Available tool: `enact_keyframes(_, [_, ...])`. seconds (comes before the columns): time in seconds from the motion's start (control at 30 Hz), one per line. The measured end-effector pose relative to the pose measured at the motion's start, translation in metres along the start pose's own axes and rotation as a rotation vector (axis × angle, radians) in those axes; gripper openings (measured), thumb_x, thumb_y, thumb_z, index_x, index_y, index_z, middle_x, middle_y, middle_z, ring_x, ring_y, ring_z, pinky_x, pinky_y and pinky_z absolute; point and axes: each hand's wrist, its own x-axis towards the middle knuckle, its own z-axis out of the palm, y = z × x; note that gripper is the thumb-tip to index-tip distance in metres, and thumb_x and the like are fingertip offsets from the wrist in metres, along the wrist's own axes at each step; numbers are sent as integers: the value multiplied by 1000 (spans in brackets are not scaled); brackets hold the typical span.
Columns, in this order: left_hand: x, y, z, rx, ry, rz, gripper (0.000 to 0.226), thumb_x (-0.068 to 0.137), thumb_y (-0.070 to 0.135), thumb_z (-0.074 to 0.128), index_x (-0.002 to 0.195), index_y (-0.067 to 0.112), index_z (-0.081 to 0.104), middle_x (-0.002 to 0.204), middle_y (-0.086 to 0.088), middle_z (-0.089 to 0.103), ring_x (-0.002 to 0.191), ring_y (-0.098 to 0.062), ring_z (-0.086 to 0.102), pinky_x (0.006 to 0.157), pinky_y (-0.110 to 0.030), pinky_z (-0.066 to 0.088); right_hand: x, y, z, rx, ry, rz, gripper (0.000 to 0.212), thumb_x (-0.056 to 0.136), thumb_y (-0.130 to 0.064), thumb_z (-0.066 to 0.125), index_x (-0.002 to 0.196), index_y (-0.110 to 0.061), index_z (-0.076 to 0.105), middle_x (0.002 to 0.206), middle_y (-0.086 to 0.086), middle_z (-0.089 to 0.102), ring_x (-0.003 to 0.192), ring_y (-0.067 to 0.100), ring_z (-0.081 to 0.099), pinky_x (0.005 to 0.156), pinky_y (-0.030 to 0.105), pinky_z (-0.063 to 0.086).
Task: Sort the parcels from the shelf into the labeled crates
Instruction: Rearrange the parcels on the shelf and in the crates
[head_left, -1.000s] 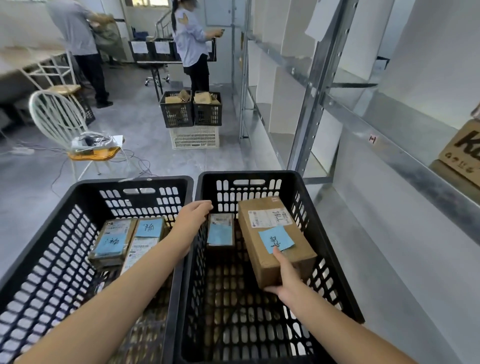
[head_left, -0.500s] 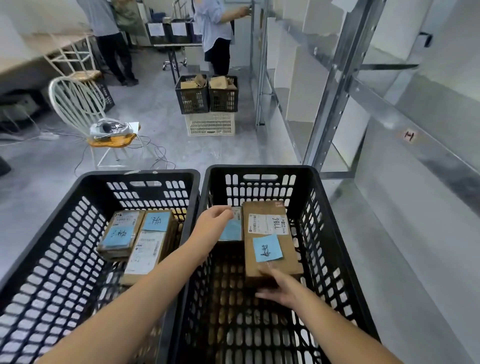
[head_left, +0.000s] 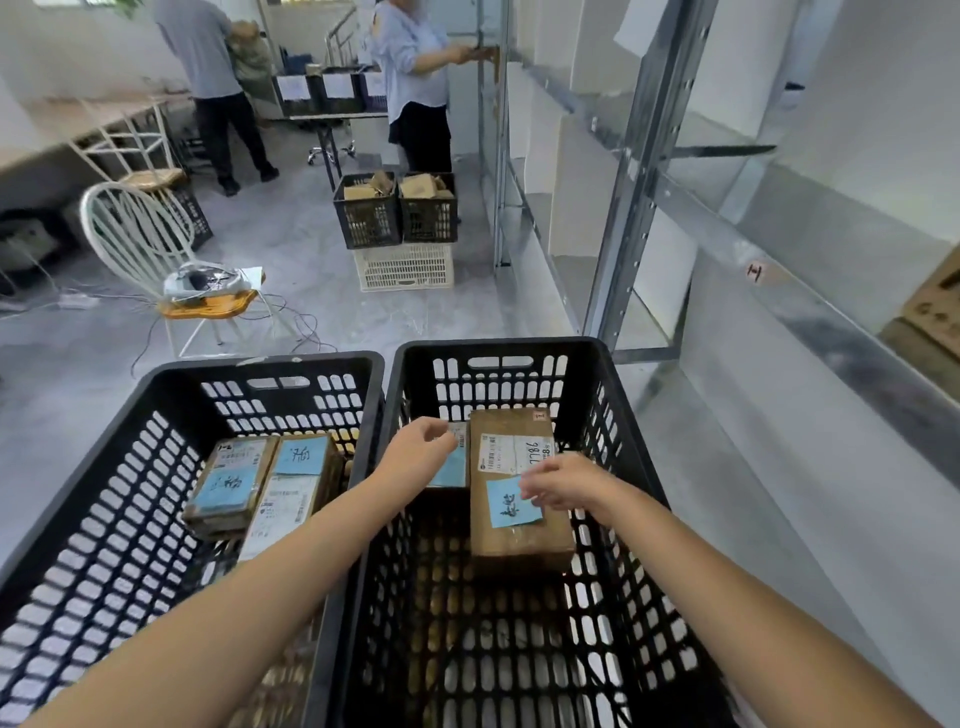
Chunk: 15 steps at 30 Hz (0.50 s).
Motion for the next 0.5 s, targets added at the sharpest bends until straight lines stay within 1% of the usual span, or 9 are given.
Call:
enact_keyframes(0.03, [-2,3,0,32,-10,19,45,97,29,55,139,13,52,135,-2,58,125,-17,52,107,-37,43,-3,-12,-7,-57,111,-75,29,92,-21,68,120,-11,67,116,2,70,98,13,65,78,24,54])
enact_keyframes(0.07, [-3,6,-1,70,-19,41,47,97,30,55,140,13,50,137,-3,57,125,-18,52,106,-35,43,-7,-22,-12,-120,198,-143,32,92,-23,69,122,-13,65,120,1,66,100,11,61,74,21,50])
enact_keyframes(0.13, [-6,10,-4,132,-29,79,49,97,31,55,143,15,47,141,-4,53,127,-19,50,107,-36,42,-16,-40,-18,-251,279,-244,37,92,-28,67,126,-15,64,126,-1,63,103,9,55,78,22,44])
enact_keyframes(0.23, [-14,14,-12,184,-32,154,53,97,30,56,145,14,43,148,-5,46,135,-20,44,110,-35,37,-32,-52,-15,-407,311,-294,40,94,-33,64,130,-16,62,131,0,61,109,12,57,81,22,41])
enact_keyframes(0.3, [-21,14,-17,221,-41,210,55,98,30,57,147,12,40,151,-4,43,139,-20,40,111,-33,34,-43,-56,-8,-429,390,-339,43,96,-29,60,136,-15,57,137,2,57,120,16,55,87,23,40])
enact_keyframes(0.4, [-32,14,-26,283,-60,307,56,98,27,57,148,10,38,153,-5,41,141,-19,37,112,-29,30,-59,-60,0,-454,648,-451,49,97,-19,55,146,-12,47,147,5,48,133,22,48,107,33,40])
enact_keyframes(0.43, [-34,15,-30,301,-65,343,55,98,26,56,148,10,38,153,-5,40,142,-18,36,112,-27,29,-63,-62,1,-472,705,-469,51,98,-18,53,147,-11,44,147,6,47,134,24,46,111,35,39])
enact_keyframes(0.5, [-39,15,-39,308,-67,401,55,98,26,56,148,10,37,153,-4,40,142,-17,35,113,-27,27,-72,-66,5,-498,746,-457,52,98,-21,53,148,-10,43,148,6,46,134,25,45,113,36,37])
